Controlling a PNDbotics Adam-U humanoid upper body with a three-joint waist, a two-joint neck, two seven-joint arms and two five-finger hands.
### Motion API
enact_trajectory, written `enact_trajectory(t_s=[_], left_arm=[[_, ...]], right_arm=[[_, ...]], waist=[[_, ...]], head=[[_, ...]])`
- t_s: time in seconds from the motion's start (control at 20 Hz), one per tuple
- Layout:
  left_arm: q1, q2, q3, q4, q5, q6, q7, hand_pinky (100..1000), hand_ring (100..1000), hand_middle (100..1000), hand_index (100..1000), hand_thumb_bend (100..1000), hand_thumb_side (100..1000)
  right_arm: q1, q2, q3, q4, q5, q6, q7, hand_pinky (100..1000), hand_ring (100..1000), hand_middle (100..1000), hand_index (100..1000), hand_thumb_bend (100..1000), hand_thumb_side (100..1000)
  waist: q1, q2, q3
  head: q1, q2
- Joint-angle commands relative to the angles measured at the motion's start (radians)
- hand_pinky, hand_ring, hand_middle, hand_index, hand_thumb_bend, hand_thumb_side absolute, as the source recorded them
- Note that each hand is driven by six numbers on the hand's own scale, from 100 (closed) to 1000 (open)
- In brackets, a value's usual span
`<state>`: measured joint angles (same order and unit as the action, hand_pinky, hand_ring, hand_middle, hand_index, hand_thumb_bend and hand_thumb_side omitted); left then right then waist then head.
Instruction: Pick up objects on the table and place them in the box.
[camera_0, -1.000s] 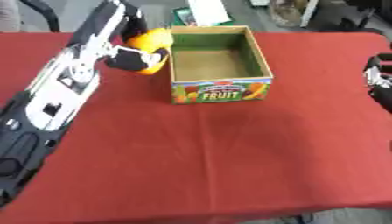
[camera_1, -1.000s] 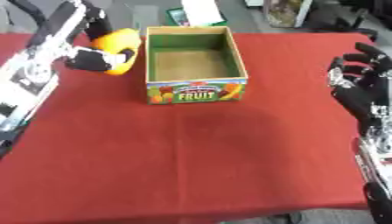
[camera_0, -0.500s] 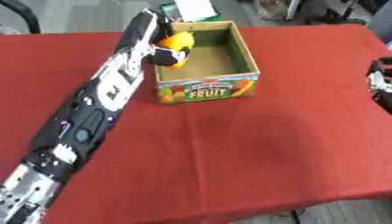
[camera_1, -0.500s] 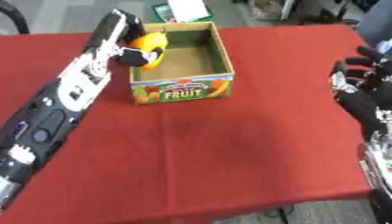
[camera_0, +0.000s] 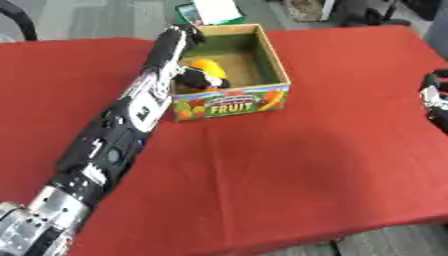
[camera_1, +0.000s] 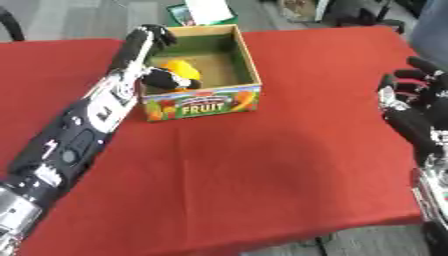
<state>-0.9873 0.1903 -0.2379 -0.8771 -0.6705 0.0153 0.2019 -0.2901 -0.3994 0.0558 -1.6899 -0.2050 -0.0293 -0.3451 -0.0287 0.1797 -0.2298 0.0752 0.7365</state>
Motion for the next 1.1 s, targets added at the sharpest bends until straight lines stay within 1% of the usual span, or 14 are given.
enact_trajectory(t_s=[0.05,0.15,0.2,0.25,0.3,0.4,0.55,0.75,0.9,1.0,1.1], left_arm=[[-0.015,0.019,0.002,-0.055,0.014,-0.015,0.008,642,677,628,690,1000,443],[-0.005,0.029,-0.005,-0.098,0.052,-0.014,0.016,631,652,604,679,1000,434],[0.002,0.038,-0.011,-0.126,0.077,-0.01,0.02,625,634,592,673,941,425],[0.014,0.051,-0.017,-0.165,0.102,0.001,0.025,622,628,582,668,873,411],[0.031,0.067,-0.024,-0.217,0.14,0.013,0.029,618,625,578,665,823,409],[0.075,0.108,-0.033,-0.335,0.233,0.048,0.035,610,619,571,659,779,401],[0.166,0.185,-0.033,-0.519,0.374,0.114,0.039,603,616,569,659,746,392],[0.324,0.277,0.001,-0.723,0.526,0.154,0.033,595,611,562,657,711,365],[0.434,0.312,0.031,-0.802,0.599,0.169,0.055,586,603,555,649,696,348],[0.499,0.321,0.05,-0.829,0.65,0.166,0.08,583,601,552,643,694,339],[0.548,0.325,0.066,-0.841,0.687,0.16,0.107,581,598,550,640,688,333]], right_arm=[[-0.009,-0.012,-0.007,-0.009,-0.01,-0.003,0.002,630,618,636,809,184,107],[-0.007,-0.012,-0.008,-0.008,-0.009,-0.004,0.001,630,618,635,808,184,107],[-0.006,-0.012,-0.009,-0.007,-0.009,-0.004,0.0,630,618,634,808,207,100],[-0.005,-0.012,-0.01,-0.007,-0.009,-0.005,-0.001,630,618,635,808,184,107],[-0.004,-0.011,-0.01,-0.006,-0.009,-0.005,-0.001,630,618,635,808,184,106],[-0.002,-0.01,-0.011,-0.004,-0.008,-0.006,-0.001,630,618,635,808,184,105],[0.001,-0.01,-0.014,0.0,-0.007,-0.007,-0.004,630,618,635,809,184,105],[0.001,-0.011,-0.019,0.001,-0.007,-0.01,-0.009,631,618,635,809,183,105],[0.004,-0.012,-0.023,0.001,-0.007,-0.012,-0.013,631,618,635,809,182,105],[0.003,-0.012,-0.023,0.001,-0.007,-0.012,-0.014,631,618,635,809,182,106],[0.002,-0.013,-0.024,-0.001,-0.007,-0.013,-0.014,631,618,635,810,182,106]], waist=[[-0.003,-0.017,0.005],[-0.004,-0.02,0.015],[-0.004,-0.021,0.02],[-0.004,-0.022,0.027],[-0.004,-0.022,0.035],[-0.004,-0.022,0.053],[-0.006,-0.022,0.084],[-0.008,-0.02,0.119],[-0.01,-0.02,0.141],[-0.012,-0.02,0.152],[-0.014,-0.02,0.158]], head=[[-0.005,-0.005],[-0.007,-0.003],[-0.009,-0.002],[-0.012,-0.002],[-0.016,-0.003],[-0.026,-0.002],[-0.042,-0.004],[-0.058,-0.01],[-0.066,-0.01],[-0.07,-0.01],[-0.075,-0.012]])
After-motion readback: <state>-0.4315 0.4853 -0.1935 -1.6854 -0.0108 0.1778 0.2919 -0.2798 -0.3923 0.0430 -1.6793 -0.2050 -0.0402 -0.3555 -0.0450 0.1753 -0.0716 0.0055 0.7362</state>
